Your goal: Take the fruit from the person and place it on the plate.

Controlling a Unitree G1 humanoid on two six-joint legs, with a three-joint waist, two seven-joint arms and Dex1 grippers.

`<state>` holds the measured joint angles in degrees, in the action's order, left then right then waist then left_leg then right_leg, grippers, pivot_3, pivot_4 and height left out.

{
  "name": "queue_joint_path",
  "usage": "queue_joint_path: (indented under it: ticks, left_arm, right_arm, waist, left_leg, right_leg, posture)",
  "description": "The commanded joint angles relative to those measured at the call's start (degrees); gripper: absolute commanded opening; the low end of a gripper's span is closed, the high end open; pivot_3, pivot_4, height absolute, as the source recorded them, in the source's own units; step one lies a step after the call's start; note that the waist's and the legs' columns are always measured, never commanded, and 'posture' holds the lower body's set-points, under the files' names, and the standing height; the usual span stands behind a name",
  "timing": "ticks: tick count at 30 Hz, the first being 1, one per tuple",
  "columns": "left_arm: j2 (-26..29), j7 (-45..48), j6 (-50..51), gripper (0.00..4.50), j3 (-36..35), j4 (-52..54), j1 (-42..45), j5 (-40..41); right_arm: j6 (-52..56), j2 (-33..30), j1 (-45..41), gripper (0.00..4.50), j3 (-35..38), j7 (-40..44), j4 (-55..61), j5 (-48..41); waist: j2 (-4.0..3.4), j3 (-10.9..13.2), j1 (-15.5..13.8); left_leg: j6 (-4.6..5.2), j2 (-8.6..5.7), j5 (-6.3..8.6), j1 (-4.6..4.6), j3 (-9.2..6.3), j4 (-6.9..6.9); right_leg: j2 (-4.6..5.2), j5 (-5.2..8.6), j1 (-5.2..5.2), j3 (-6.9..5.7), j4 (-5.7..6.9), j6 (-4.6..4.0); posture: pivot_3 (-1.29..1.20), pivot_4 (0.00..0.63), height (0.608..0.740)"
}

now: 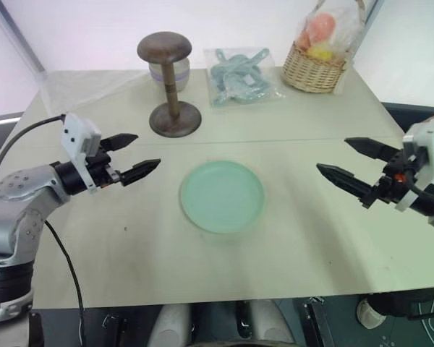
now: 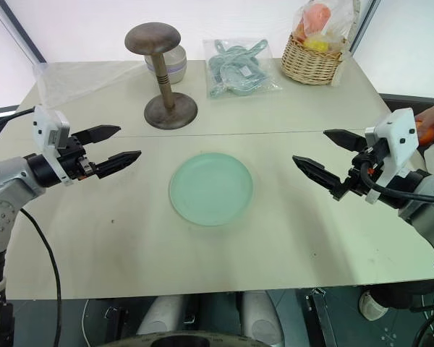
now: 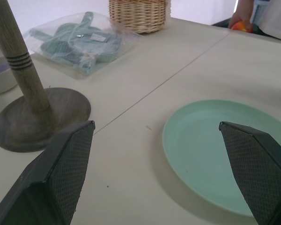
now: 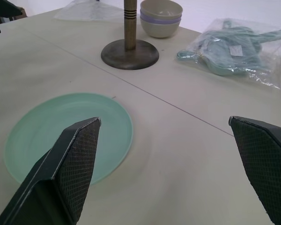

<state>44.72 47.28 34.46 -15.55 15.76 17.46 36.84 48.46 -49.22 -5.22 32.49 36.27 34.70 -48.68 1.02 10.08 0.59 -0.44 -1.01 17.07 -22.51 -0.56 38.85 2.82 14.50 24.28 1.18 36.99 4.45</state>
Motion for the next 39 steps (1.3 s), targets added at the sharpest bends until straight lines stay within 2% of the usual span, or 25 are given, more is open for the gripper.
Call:
queue_joint_path:
  ticks: [1,39]
  left_arm:
    - [0.7,0.0,-0.6,4.45,-1.7,1.2,0.5,0.4]
    - [0.2,-0.8,1.2,4.45,-1.0,1.9,1.4,2.2]
  right_arm:
    - [0.1,-0.6,0.4,4.5,1.7,-0.9,2.2,-1.6]
    - [-0.6,-2.5,3.2,4.5,2.6,-2.8,2.3,-4.5]
  waist:
    - [0.0,0.0,0.0]
    - [0.01,0.0,0.0]
  left_leg:
    - [0.0,0.0,0.0,0.0,0.0,0.0]
    - [0.0,0.0,0.0,-0.01,0.0,0.0]
  right_leg:
    - [0.0,0.0,0.0,0.0,0.0,0.0]
    - [0.02,-0.01,0.01,0.0,-0.01,0.02]
  posture:
    - [0.0,0.15,0.74]
    - [0.0,0.15,0.74]
